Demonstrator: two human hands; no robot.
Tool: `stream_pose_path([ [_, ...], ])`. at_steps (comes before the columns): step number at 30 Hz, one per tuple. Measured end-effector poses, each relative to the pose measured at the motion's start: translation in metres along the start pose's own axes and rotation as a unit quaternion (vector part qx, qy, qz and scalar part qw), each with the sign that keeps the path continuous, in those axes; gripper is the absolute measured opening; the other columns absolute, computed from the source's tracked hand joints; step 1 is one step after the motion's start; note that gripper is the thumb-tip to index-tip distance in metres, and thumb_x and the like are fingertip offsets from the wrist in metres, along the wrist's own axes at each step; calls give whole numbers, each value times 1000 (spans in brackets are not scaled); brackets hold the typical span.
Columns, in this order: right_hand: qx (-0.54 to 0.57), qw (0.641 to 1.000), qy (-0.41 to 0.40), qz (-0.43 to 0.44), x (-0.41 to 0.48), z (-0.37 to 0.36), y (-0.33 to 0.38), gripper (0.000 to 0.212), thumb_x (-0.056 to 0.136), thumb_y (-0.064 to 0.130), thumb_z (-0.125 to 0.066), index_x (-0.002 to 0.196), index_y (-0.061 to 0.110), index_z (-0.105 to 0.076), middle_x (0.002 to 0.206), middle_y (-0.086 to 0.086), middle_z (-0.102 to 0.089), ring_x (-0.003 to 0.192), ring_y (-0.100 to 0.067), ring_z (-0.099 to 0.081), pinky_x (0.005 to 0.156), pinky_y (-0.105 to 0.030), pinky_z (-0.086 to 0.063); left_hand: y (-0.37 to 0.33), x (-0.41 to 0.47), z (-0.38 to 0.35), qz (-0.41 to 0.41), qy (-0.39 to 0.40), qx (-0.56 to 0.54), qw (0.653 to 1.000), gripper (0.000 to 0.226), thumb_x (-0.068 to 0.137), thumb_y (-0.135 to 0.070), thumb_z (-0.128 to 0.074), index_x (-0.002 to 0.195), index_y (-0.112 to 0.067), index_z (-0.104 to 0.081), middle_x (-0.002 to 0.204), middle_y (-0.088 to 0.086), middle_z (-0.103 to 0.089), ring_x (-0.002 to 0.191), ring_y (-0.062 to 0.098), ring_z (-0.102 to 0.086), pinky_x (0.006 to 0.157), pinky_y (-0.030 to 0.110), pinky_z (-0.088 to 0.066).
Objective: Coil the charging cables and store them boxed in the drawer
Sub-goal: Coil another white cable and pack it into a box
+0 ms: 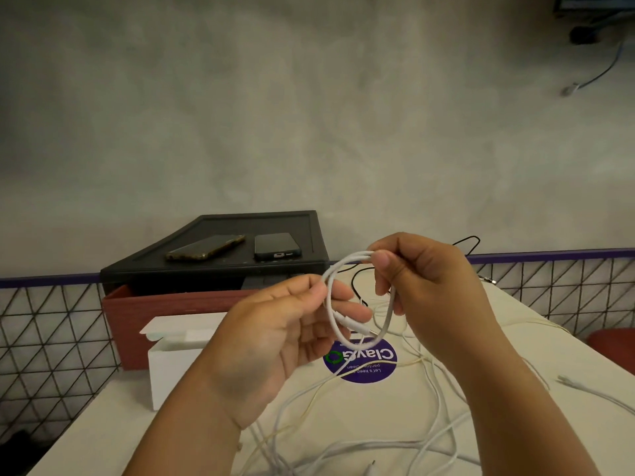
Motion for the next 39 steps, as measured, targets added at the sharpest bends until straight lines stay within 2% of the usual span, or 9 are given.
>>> stream_pose_path([
  [7, -56, 991, -52, 111, -2, -6, 0, 21, 85, 27, -48, 72, 44, -51, 61, 25, -56, 60, 3, -53, 53, -7, -39, -1, -1, 2, -1, 27, -65, 998, 28, 70, -19, -47, 63, -12, -73, 62, 16, -67, 55, 23, -67, 55, 29, -57],
  [12, -75, 990, -17, 119, -2, -8, -2, 12, 83, 29, -49, 89, 33, -59, 61, 18, -57, 61, 1, -53, 54, -9, -40, 0, 1, 13, -1, 61, 8, 998, 37, 70, -27, -42, 90, -7, -65, 68, 21, -67, 62, 27, -66, 82, 43, -43],
  [18, -56, 990, 62, 116, -5, -14, 5, 17, 81, 30, -54, 95, 37, -60, 72, 13, -65, 65, -9, -58, 58, -19, -45, 4, 3, 7, -1, 46, -91, 995, 31, 73, -30, -51, 57, -8, -67, 38, 0, -36, 33, 10, -36, 45, 24, -47],
  [21, -47, 994, 49, 83, -2, -3, -3, 21, 87, 23, -63, 74, 39, -67, 64, 18, -62, 59, -6, -53, 56, -16, -41, 5, 6, 12, -25, 75, -225, 971, 27, 83, -23, -62, 63, -6, -69, 38, -6, -27, 31, 5, -26, 41, 21, -43],
  [24, -88, 995, 25, 30, 2, 20, -19, 30, 87, 16, -60, 81, 44, -64, 53, 14, -57, 49, -4, -46, 50, -14, -37, 5, 15, 33, -57, 164, -348, 921, 31, 95, -21, -49, 107, 2, -67, 50, 1, -46, 44, 8, -33, 61, 24, -48],
  [26, -128, 992, -18, 4, 3, 39, -32, 23, 87, 15, -60, 84, 37, -67, 52, 18, -56, 52, 0, -50, 52, -8, -37, 6, 13, 45, -53, 136, -362, 921, 45, 104, -24, -27, 132, 5, -46, 68, 11, -57, 59, 13, -35, 80, 28, -42],
  [32, -236, 963, -131, 12, 0, 67, -40, 17, 88, 13, -60, 79, 27, -63, 61, 12, -60, 65, -15, -56, 62, -23, -41, 19, 7, 73, -93, 61, -342, 933, 51, 105, -27, -13, 143, 5, -26, 84, 18, -59, 76, 27, -54, 98, 30, -34],
  [36, -295, 954, 58, 0, -1, 49, -30, 32, 87, 7, -58, 68, 33, -61, 60, 16, -58, 64, -3, -54, 63, -8, -37, 13, 5, 89, -149, -17, -306, 940, 44, 105, -26, -11, 139, 2, -6, 96, 21, -60, 89, 29, -57, 111, 31, -21],
  [39, -265, 934, 236, -48, -4, 31, -28, 38, 90, 14, -56, 65, 42, -55, 77, 25, -60, 80, 3, -54, 69, -5, -38, -1, 7, 79, -184, -62, -284, 939, 41, 102, -18, -27, 136, 4, -22, 88, 12, -65, 80, 20, -63, 108, 34, -35],
])
Point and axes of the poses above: each hand's wrist, its own x-axis towards the middle knuckle, its own z-axis out of the back of the hand, y = z × x, the point moved 2 cm from there along x, towards the middle knuckle
